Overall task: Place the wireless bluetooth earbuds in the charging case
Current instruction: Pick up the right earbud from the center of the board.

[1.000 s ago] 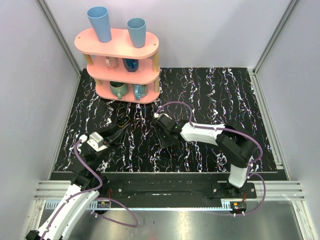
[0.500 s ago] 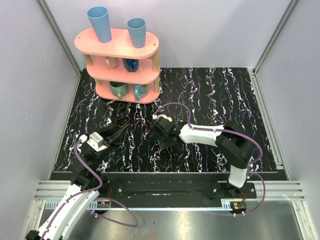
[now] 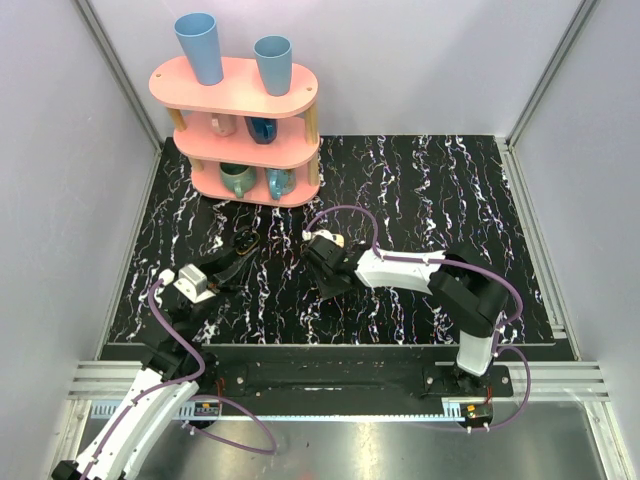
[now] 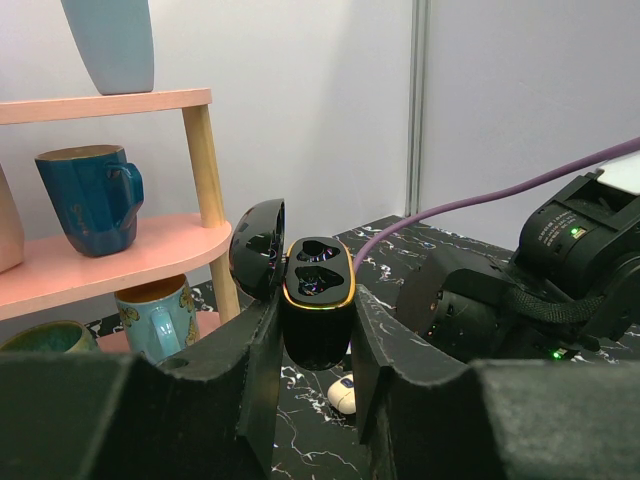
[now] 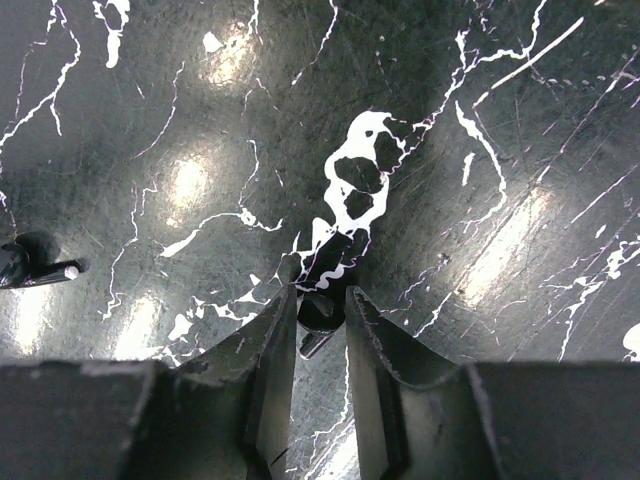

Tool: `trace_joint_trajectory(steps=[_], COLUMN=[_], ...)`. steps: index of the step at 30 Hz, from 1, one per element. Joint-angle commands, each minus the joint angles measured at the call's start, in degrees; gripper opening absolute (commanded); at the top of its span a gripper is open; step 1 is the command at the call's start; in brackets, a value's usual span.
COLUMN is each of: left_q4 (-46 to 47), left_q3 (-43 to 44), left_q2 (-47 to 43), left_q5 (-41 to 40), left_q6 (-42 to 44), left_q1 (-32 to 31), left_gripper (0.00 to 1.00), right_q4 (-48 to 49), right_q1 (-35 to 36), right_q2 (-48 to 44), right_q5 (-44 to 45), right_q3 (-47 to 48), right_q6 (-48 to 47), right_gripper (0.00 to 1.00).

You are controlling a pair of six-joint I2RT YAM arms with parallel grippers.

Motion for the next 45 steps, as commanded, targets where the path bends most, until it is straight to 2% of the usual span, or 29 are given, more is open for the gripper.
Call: trace_joint_trajectory(steps=[1,4,9,10,12,29,41,45], left_q4=[2.06,2.06,1.97,1.97,2.06,2.32,2.06,1.97], left_q3=[2.22,2.39,2.57,2.57,2.57,2.22,2.22,2.22], left_q2=[0.54,0.72,0.98,0.9,0.98,0.72,0.45,0.28], left_q5=[1.04,1.13,1.31,1.22,1.31,1.31,1.39,1.31], left_q6=[0.13,0.13,0.21,0.21,0.21,0.04,-0.05,0.04], left_q1=[-0.02,-0.02,-0.02,-0.02,-0.02,-0.02,-0.02,-0.02], left_gripper=[0.0,0.0,0.0,0.0,0.0,0.0,0.0,0.0], right_q4=[-4.96,-4.87,-5.05,-4.96,-5.05,-8.38,-7.34,-7.25], right_q1=[0.88,0.97,0.88,0.88,0.88,2.9,3.25,3.25], right_q2=[3.54,3.45,3.1,3.01,2.75,1.95,3.45,3.28], right_q5=[0.14,0.49,1.02,1.11,1.37,9.45,8.67,8.31], right_q3=[-1.25,-1.07,-0.98,-0.98,-1.24,-0.99,0.07,0.25], right_q6=[-0.32,-0.14,0.21,0.3,0.74,6.62,6.45,6.54], right_gripper=[0.32,0.29,0.3,0.4,0.45,0.41,0.41,0.35])
